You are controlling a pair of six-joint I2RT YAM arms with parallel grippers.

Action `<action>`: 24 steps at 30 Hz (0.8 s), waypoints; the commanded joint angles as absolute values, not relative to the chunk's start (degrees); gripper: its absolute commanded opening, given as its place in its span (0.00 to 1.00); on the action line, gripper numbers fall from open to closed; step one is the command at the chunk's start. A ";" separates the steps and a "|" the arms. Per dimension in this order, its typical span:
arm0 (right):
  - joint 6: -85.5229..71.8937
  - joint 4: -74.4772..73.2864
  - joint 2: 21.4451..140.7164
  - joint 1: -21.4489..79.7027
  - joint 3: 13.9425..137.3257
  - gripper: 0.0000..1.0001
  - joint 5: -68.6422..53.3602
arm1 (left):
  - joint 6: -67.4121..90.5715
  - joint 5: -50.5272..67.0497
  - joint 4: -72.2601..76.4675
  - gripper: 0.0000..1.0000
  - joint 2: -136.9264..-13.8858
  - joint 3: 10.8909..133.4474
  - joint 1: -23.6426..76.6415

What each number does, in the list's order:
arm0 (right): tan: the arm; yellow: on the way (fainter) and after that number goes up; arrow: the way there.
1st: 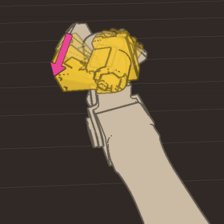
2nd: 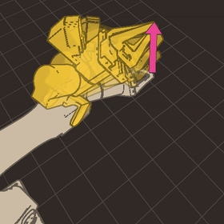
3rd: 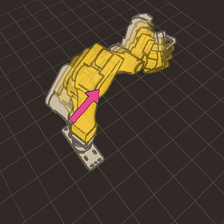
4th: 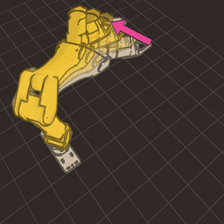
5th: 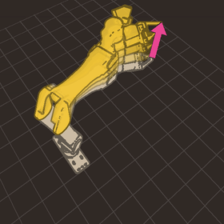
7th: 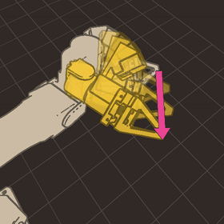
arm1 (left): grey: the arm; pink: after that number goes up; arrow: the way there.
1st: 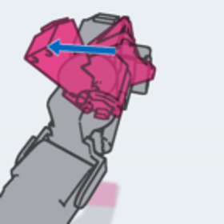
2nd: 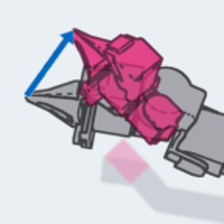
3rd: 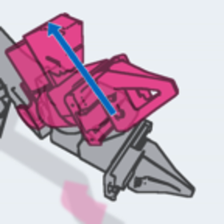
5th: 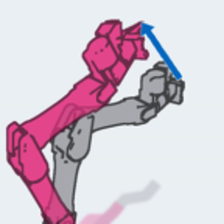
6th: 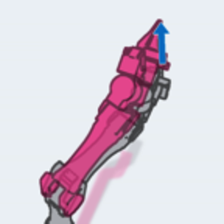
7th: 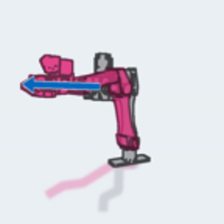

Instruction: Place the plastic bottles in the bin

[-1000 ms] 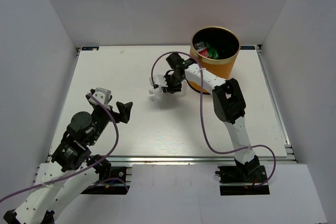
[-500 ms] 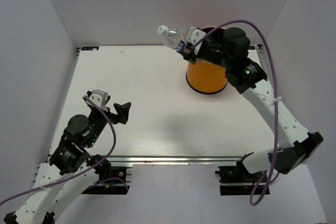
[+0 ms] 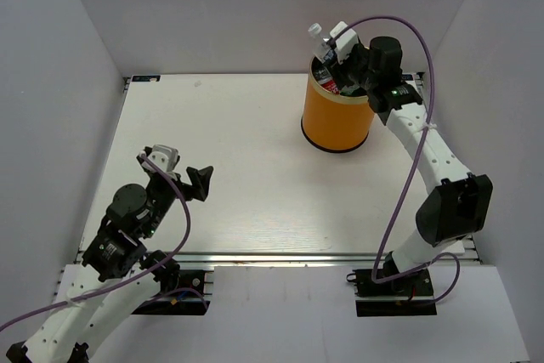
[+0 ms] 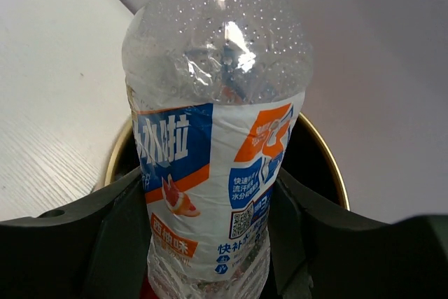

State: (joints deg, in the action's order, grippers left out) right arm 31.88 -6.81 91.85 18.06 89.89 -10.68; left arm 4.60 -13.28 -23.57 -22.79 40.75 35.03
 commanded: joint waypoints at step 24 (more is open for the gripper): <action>11.78 -16.97 39.66 14.94 52.95 0.90 -18.28 | 1.41 -0.35 -20.57 1.00 -25.75 39.46 34.80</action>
